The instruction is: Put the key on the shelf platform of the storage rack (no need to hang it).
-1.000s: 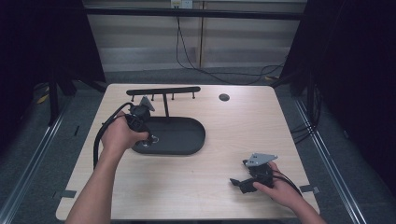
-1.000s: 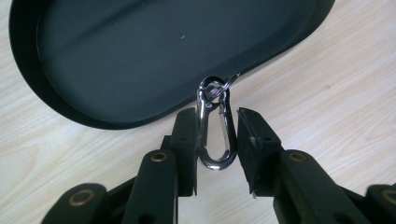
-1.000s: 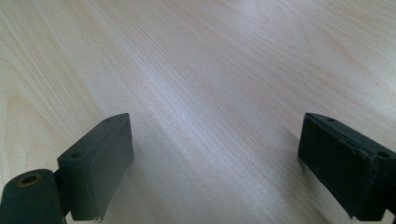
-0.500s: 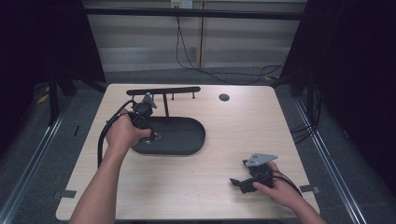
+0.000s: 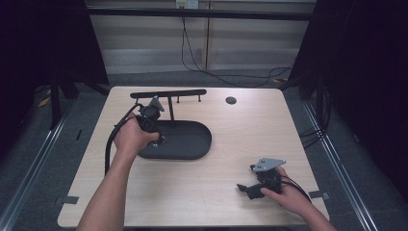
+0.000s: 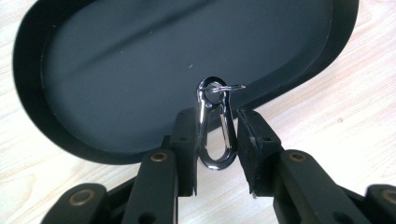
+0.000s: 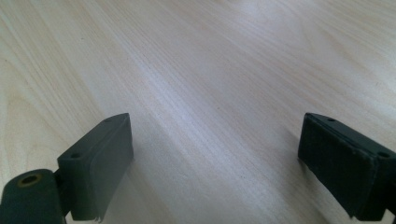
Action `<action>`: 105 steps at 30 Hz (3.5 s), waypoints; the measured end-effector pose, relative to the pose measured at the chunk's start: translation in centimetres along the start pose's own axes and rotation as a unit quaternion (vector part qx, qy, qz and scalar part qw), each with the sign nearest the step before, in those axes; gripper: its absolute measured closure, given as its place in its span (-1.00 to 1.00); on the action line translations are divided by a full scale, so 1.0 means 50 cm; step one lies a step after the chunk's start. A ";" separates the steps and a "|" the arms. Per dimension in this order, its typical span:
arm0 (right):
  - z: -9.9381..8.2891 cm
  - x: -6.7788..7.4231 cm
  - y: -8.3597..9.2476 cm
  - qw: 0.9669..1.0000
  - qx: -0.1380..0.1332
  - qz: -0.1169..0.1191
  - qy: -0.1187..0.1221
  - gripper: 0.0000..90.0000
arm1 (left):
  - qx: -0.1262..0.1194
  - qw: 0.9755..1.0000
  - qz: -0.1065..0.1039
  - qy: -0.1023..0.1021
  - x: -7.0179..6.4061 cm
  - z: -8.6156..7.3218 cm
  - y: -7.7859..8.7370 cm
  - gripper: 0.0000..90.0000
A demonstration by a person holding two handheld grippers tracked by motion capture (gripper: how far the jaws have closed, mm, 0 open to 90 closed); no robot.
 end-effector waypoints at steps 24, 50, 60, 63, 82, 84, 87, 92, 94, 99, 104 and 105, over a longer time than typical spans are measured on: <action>0.000 0.000 0.000 1.000 0.000 0.000 0.000 -0.78 | -0.021 1.000 0.007 0.016 0.004 0.030 -0.027 0.53; 0.000 0.000 0.000 1.000 0.000 0.000 0.001 -0.78 | -0.027 0.999 0.009 0.015 -0.006 0.050 -0.057 0.53; 0.000 0.000 0.000 1.000 0.001 0.000 -0.001 -0.78 | -0.027 0.999 0.008 0.018 -0.008 0.059 -0.072 0.53; 0.000 0.000 0.000 1.000 0.001 0.000 -0.001 -0.78 | -0.029 0.999 0.005 0.019 -0.009 0.062 -0.077 0.53; 0.000 0.000 0.000 1.000 0.001 0.000 -0.001 -0.78 | -0.036 0.999 0.003 0.024 -0.009 0.074 -0.096 0.53; 0.000 0.000 0.000 1.000 0.001 0.000 -0.001 -0.78 | -0.037 0.999 0.005 0.025 -0.008 0.075 -0.097 0.53; 0.000 0.000 0.000 1.000 0.001 -0.001 -0.001 -0.78 | -0.043 0.999 0.003 0.028 -0.005 0.076 -0.101 0.53; 0.000 0.000 0.000 1.000 0.001 0.000 -0.001 -0.78 | -0.046 0.998 0.005 0.029 -0.002 0.077 -0.107 0.53; 0.000 0.000 0.000 1.000 0.001 0.000 -0.001 -0.78 | -0.046 0.998 0.002 0.032 -0.002 0.077 -0.111 0.53; 0.000 0.000 0.000 1.000 0.001 0.000 0.000 -0.78 | -0.043 0.999 0.002 0.031 0.000 0.081 -0.118 0.53; 0.000 0.000 0.000 1.000 0.001 0.000 0.000 -0.78 | -0.047 0.998 0.008 0.032 0.002 0.082 -0.120 0.53; 0.000 0.000 0.000 1.000 0.001 0.000 0.000 -0.78 | -0.049 0.998 0.009 0.032 0.003 0.082 -0.120 0.53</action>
Point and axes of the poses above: each handheld gripper's, and its own axes: y roughly backward along the jaws, z roughly out of its top, x roughly to its left, the point moved 3 cm from there along -y, roughly forward along the jaws, and after that the axes turned 14 degrees about x, right-handed, at the moved point
